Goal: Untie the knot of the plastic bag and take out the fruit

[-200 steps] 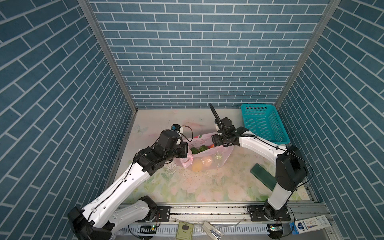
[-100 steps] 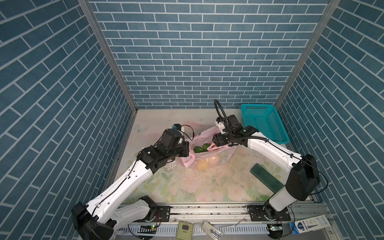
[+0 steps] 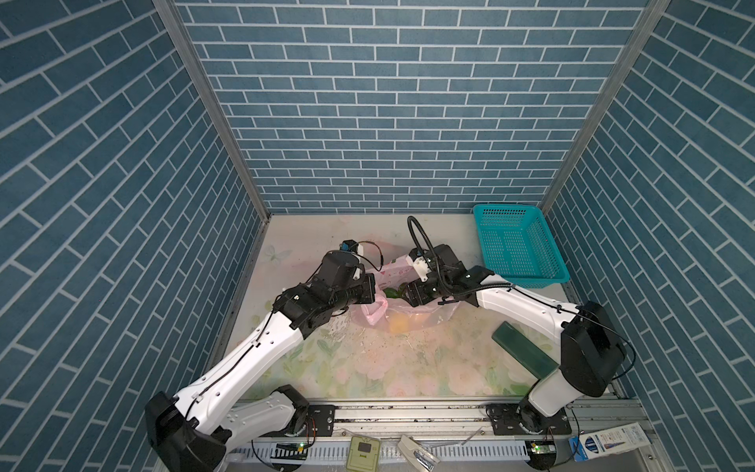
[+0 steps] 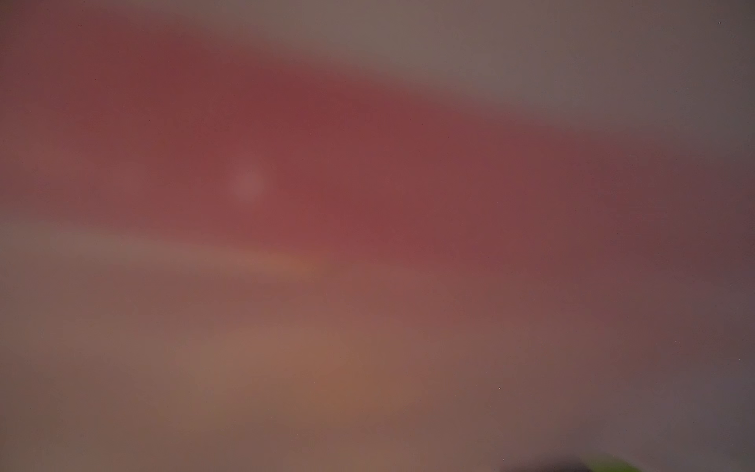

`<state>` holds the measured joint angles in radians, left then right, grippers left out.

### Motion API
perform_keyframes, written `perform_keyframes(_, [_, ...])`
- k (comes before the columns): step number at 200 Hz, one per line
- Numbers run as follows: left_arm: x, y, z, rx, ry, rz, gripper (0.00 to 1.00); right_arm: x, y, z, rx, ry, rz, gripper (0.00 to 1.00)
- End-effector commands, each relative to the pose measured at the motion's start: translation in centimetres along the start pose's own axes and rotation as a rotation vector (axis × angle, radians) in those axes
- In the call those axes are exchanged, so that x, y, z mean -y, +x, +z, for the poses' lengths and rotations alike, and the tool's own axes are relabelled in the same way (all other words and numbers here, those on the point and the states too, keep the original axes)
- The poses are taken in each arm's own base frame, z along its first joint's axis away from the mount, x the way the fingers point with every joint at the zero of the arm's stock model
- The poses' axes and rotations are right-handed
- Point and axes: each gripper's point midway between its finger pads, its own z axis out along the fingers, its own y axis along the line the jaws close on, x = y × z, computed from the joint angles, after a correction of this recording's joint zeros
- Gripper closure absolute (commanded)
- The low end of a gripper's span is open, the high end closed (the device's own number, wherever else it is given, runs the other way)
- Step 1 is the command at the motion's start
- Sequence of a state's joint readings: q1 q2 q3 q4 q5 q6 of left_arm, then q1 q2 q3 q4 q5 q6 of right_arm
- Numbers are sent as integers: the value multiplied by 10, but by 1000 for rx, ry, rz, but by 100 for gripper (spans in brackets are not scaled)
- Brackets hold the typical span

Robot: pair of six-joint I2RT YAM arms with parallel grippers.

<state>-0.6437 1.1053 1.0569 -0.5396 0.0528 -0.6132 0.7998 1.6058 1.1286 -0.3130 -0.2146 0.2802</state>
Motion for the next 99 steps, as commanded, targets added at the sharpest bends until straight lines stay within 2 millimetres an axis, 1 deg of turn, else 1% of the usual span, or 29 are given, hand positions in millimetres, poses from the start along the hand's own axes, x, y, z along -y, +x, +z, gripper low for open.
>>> perform_keyframes(1, [-3, -10, 1, 37, -30, -22, 100, -23, 30, 0, -32, -69, -65, 22])
perform_keyframes(12, [-6, -11, 0, 43, -46, -24, 100, -31, 52, -1, -73, -86, -98, 22])
perform_keyframes(28, [-9, -13, 0, 55, -63, -32, 100, -37, 79, -2, -123, -106, -113, 22])
perform_keyframes(42, [-11, -14, 0, 67, -67, -38, 99, -39, 98, -3, -159, -114, -122, 22])
perform_keyframes(60, [-8, -12, 3, 62, -47, -43, 95, -37, 103, -4, -166, -104, -125, 22])
perform_keyframes(66, [-7, -10, 4, 55, -39, -46, 91, -37, 102, -6, -160, -99, -130, 22])
perform_keyframes(73, [-5, -8, 5, 48, -25, -49, 82, -37, 98, -7, -152, -93, -133, 22])
perform_keyframes(80, [-3, -5, 6, 37, -12, -54, 67, -37, 95, -7, -144, -89, -138, 22])
perform_keyframes(86, [-3, -2, 7, 28, -2, -58, 57, -38, 92, -8, -137, -87, -141, 22])
perform_keyframes(99, [-1, 3, 7, 18, 11, -61, 45, -38, 87, -7, -130, -84, -142, 22])
